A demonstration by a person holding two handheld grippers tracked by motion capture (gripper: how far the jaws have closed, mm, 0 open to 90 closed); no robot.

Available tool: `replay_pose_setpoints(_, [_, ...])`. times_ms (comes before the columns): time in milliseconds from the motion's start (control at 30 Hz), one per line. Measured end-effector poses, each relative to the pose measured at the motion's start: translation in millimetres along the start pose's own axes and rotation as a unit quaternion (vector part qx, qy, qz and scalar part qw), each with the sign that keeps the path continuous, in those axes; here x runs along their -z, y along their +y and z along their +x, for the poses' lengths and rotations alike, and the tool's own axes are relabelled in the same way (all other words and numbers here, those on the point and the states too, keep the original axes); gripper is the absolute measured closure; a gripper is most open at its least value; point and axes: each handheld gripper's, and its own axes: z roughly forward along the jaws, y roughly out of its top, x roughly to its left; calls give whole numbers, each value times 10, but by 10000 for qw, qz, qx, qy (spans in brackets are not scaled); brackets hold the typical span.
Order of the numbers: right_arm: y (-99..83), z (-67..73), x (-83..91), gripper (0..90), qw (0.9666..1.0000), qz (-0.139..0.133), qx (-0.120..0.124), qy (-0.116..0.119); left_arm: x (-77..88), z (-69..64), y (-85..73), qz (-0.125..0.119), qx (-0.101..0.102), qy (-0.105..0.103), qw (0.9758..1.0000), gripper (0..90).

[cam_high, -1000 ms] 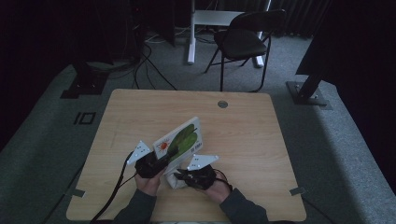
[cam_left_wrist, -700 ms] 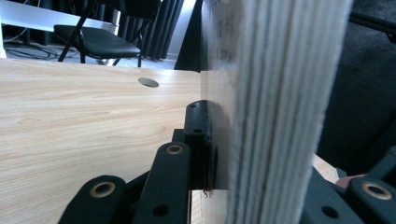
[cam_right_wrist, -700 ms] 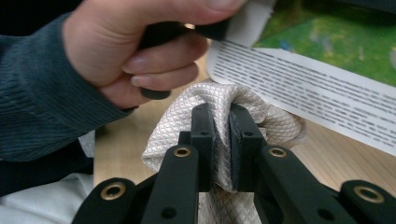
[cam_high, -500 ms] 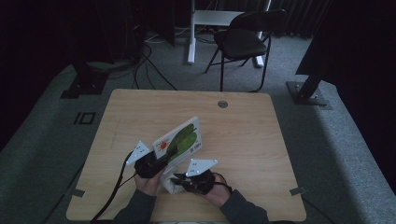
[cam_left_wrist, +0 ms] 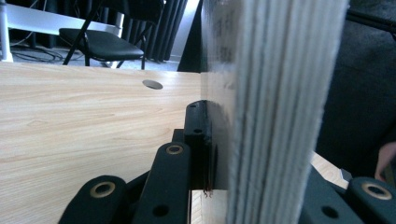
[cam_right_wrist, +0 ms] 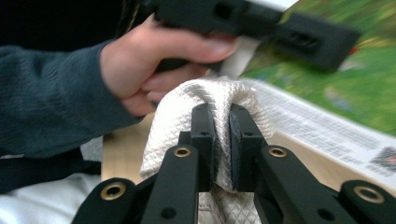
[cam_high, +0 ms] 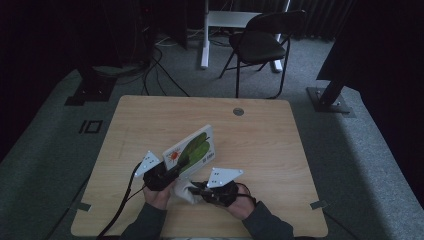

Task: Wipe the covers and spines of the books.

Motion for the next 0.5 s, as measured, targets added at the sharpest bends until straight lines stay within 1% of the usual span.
replay_pose_setpoints(233, [29,-90,-5,828,9997,-74,-137,-185,-14,-13,-18,41,-23,-12,10000,790])
replay_pose_setpoints(367, [31,-154,-13,828,9990,-118,-254,-353,-14,-21,-20,37,-37,-39,10000,790])
replay_pose_setpoints(433, [32,-193,0,828,9985,-127,-275,-452,-11,-24,-20,41,-47,-54,10000,790])
replay_pose_setpoints(500, [30,-237,18,828,9980,-130,-346,-515,-8,-26,-18,37,-41,-70,10000,790])
